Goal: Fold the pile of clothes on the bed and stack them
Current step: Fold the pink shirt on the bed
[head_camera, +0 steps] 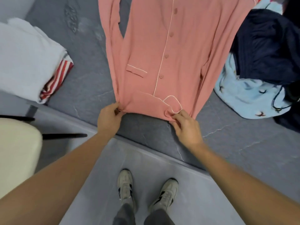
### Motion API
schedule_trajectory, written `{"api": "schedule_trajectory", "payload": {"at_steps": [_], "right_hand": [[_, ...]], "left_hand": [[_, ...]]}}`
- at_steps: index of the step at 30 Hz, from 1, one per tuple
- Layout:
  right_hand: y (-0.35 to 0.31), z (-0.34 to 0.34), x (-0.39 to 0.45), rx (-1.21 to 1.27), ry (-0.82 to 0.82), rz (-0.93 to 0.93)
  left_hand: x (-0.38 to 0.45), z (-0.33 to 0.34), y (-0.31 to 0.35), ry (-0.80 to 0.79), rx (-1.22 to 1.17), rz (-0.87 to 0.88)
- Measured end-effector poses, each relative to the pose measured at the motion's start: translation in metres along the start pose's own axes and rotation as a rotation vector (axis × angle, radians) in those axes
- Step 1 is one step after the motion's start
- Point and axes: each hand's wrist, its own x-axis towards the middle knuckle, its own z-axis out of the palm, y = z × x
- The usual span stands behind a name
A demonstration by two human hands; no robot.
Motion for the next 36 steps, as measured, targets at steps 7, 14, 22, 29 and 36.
{"api": "schedule_trajectory", "payload": {"at_steps": [7,14,22,29,36], "right_hand": [[-0.064,0.04,-0.046,0.077,-0.152,0.006],[-0.083,0.018,-0.026,-0.083,-0.246,-0.039],[-0.087,0.01,0.062,-0.181,-0.358,-0.504],[-0.131,0.031,0.137,-0.404,-0.551,-0.919],[-0.177,0.069,0.17,-0.531,-0.819,-1.21]], "left_hand": [[-0.033,-0.026,-0.034,0.121,-0.31,-0.266],[-0.079,-0.007,-0.014,0.084,-0.744,-0.442],[-0.142,0.085,0.047,0.091,-1.051,-0.751],[-0.157,0.146,0.109,0.321,-1.113,-0.861],[-0.153,0.163,0.111,0.434,-1.106,-0.914]]}}
